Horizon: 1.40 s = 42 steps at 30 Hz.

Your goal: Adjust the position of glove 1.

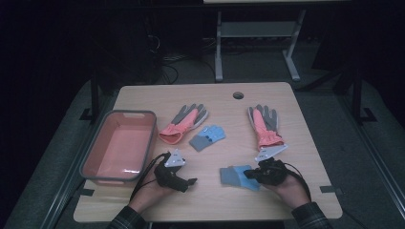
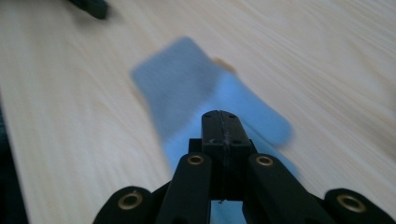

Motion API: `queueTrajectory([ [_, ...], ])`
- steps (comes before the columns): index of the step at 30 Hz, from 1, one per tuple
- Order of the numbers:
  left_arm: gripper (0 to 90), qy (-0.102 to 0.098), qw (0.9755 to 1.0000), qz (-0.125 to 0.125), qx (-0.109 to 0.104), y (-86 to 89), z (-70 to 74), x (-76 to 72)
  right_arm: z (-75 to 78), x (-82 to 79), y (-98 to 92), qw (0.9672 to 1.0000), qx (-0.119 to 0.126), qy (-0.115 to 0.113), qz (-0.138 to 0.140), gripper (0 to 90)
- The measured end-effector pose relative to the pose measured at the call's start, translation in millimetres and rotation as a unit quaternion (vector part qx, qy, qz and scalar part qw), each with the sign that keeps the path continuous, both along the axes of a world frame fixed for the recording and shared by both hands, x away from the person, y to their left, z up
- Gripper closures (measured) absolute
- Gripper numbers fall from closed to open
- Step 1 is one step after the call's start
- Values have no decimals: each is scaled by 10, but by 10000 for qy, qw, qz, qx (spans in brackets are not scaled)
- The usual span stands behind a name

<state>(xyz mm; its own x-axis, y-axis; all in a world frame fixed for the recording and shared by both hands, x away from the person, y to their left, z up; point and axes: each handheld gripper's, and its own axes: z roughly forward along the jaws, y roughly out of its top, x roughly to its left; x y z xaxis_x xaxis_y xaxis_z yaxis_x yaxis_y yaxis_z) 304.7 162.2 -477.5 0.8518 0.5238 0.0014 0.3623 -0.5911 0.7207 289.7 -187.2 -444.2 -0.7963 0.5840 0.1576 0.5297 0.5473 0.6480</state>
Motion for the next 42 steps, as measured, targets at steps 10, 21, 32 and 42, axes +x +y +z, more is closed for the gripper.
queueTrajectory([
  [10,125,3,10000,0,1,0,0,0,-90,-3,-216,9993,-212,168,-241,900],
  [21,125,7,10000,8,3,-8,1,-3,-152,206,-100,9990,-353,38,-287,900],
  [32,125,4,10000,5,7,-9,1,-3,-177,384,75,9992,-263,-90,-280,900],
  [42,125,4,10000,4,5,-9,1,-3,-114,278,-68,9985,-93,-232,-488,721],
])
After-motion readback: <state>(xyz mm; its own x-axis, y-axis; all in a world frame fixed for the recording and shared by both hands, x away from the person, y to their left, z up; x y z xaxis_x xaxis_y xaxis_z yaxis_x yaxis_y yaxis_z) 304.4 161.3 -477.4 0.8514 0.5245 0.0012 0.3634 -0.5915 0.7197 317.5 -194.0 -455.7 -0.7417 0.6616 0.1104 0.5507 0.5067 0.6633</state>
